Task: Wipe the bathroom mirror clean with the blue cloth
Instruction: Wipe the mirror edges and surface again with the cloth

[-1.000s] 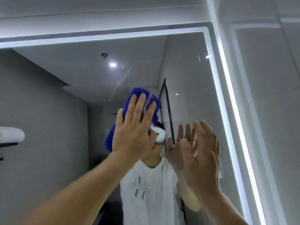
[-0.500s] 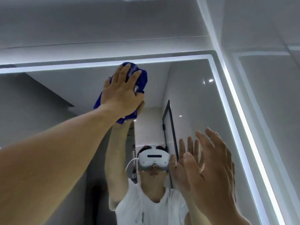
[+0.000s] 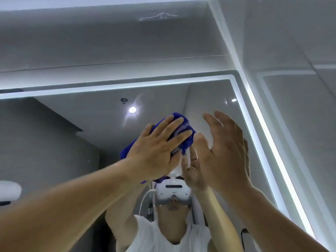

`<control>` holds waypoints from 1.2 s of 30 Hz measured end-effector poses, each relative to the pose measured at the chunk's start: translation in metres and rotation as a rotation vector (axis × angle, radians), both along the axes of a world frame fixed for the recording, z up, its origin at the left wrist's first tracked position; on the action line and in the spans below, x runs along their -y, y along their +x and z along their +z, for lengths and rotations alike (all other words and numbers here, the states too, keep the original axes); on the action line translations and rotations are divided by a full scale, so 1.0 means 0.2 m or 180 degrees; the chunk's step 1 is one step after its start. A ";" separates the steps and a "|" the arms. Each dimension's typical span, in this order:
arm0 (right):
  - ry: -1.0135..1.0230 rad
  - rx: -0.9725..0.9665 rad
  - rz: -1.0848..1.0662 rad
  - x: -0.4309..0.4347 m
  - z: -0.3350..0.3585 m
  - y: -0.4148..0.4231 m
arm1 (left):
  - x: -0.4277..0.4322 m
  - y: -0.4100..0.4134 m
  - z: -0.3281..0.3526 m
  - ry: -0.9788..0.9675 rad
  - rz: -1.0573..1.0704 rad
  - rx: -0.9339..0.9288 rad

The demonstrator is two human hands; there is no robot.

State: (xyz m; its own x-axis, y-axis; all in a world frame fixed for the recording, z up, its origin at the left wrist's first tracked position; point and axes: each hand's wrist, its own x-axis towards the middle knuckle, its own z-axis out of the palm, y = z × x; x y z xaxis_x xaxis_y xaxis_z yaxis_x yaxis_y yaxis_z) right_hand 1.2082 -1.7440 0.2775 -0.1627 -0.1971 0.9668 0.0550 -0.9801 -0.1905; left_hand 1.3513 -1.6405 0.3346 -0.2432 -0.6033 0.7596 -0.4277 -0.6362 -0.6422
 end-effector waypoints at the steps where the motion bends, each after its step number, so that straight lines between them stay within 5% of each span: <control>1: 0.0002 -0.0038 -0.0072 0.01 0.03 0.01 | 0.03 0.00 0.12 -0.0072 -0.0028 -0.0073; 9: 0.0196 -0.0046 -0.0483 0.17 0.24 -0.07 | 0.19 -0.14 0.69 -0.0969 -0.0343 -0.0698; 14: 0.0339 0.0016 -0.0232 0.16 0.28 -0.11 | 0.22 -0.18 0.48 -0.1182 -0.0295 -0.0743; 18: 0.0358 0.0033 -0.0099 0.12 0.33 -0.11 | 0.24 -0.13 0.19 -0.0658 -0.0146 -0.0083; 21: 0.0351 0.0077 0.0003 0.13 0.36 -0.12 | 0.25 -0.14 0.39 -0.0268 -0.0113 0.0013; 26: 0.0432 0.0032 0.0066 0.15 0.36 -0.11 | 0.34 -0.24 0.78 -0.0550 -0.0100 -0.0271; 36: 0.0368 -0.0168 -0.0080 0.12 0.30 -0.05 | 0.00 -0.05 0.71 -0.1417 -0.0319 -0.0775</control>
